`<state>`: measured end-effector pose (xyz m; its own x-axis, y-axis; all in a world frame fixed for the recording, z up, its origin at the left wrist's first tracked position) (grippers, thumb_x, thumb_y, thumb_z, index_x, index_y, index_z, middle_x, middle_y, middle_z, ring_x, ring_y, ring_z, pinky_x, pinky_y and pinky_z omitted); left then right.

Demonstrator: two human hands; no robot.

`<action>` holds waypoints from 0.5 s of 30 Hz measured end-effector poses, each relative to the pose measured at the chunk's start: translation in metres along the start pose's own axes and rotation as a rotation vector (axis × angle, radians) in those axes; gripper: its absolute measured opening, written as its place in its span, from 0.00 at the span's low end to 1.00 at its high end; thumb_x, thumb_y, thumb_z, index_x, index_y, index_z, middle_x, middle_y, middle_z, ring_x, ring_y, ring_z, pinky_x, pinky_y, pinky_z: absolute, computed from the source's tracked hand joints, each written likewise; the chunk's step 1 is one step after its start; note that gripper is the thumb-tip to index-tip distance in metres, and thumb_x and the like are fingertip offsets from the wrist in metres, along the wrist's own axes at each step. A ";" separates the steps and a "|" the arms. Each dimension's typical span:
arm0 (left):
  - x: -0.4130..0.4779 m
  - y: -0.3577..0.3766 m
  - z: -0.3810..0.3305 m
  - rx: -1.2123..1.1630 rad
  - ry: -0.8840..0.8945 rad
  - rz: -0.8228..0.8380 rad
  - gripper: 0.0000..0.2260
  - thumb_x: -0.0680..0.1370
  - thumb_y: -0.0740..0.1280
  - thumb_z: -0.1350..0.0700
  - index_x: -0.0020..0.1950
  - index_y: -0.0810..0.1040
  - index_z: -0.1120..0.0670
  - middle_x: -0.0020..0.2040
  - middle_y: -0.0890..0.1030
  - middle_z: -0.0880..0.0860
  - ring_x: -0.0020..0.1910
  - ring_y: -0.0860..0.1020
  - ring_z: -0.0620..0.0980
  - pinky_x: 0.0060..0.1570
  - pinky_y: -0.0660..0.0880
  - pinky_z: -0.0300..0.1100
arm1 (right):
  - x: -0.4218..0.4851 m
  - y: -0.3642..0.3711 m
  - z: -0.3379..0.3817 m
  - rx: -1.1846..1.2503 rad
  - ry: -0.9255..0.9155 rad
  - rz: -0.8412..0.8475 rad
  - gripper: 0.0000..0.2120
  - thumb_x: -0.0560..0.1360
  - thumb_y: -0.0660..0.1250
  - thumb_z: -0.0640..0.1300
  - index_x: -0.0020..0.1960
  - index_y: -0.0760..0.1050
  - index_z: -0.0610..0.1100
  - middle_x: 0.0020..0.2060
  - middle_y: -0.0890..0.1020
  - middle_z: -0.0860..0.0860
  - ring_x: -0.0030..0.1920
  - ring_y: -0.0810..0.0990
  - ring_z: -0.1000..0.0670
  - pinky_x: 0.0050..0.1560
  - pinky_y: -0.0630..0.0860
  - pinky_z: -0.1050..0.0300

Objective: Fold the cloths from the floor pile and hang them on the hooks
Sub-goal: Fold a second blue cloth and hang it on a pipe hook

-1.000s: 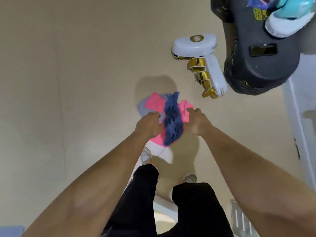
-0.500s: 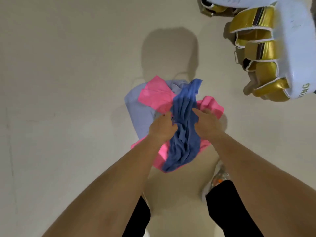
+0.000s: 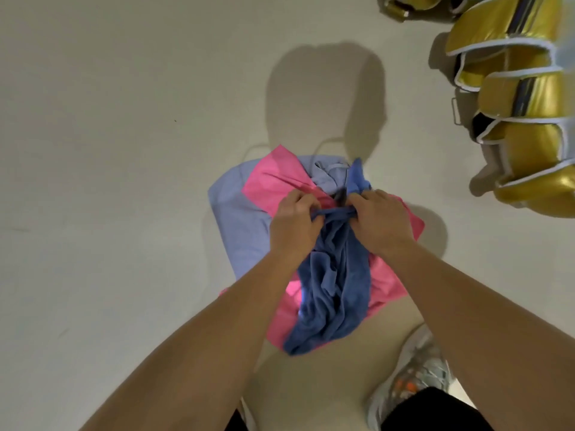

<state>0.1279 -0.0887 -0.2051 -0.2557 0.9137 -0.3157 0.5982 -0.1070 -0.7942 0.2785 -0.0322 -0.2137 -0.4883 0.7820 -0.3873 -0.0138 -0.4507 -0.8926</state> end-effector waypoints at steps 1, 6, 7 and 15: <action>-0.012 -0.016 -0.011 0.017 0.010 0.030 0.06 0.71 0.72 0.59 0.47 0.81 0.55 0.51 0.77 0.52 0.50 0.75 0.53 0.40 0.75 0.48 | -0.016 -0.015 0.003 0.004 0.009 0.026 0.10 0.71 0.70 0.43 0.52 0.77 0.43 0.46 0.79 0.42 0.48 0.77 0.38 0.45 0.72 0.46; -0.085 -0.109 -0.086 0.012 0.033 0.234 0.05 0.71 0.67 0.58 0.45 0.76 0.50 0.46 0.77 0.46 0.45 0.74 0.49 0.39 0.73 0.47 | -0.107 -0.130 0.039 0.021 -0.065 0.040 0.12 0.60 0.77 0.45 0.42 0.82 0.45 0.50 0.80 0.45 0.50 0.78 0.39 0.48 0.75 0.45; -0.099 -0.128 -0.102 0.009 0.026 0.279 0.05 0.71 0.67 0.58 0.45 0.76 0.50 0.45 0.78 0.47 0.44 0.75 0.50 0.39 0.74 0.48 | -0.125 -0.157 0.052 0.040 -0.121 0.040 0.12 0.58 0.77 0.45 0.40 0.82 0.45 0.48 0.82 0.47 0.48 0.80 0.40 0.48 0.75 0.46; -0.192 -0.314 -0.229 0.129 0.121 0.437 0.05 0.77 0.67 0.53 0.51 0.76 0.50 0.42 0.82 0.52 0.40 0.77 0.54 0.36 0.65 0.45 | -0.274 -0.359 0.099 0.252 0.068 0.330 0.12 0.76 0.64 0.47 0.59 0.72 0.49 0.47 0.80 0.48 0.48 0.80 0.43 0.41 0.75 0.58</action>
<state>0.1634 -0.1409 0.2236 0.0939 0.8103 -0.5785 0.5288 -0.5329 -0.6606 0.3312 -0.1269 0.2359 -0.4439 0.6005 -0.6651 -0.0829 -0.7666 -0.6368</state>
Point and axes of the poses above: each hand's wrist, its own x-axis towards the middle knuckle, its own y-axis out of the palm, z = x × y, the point moved 6 cm from there along x, towards the middle knuckle
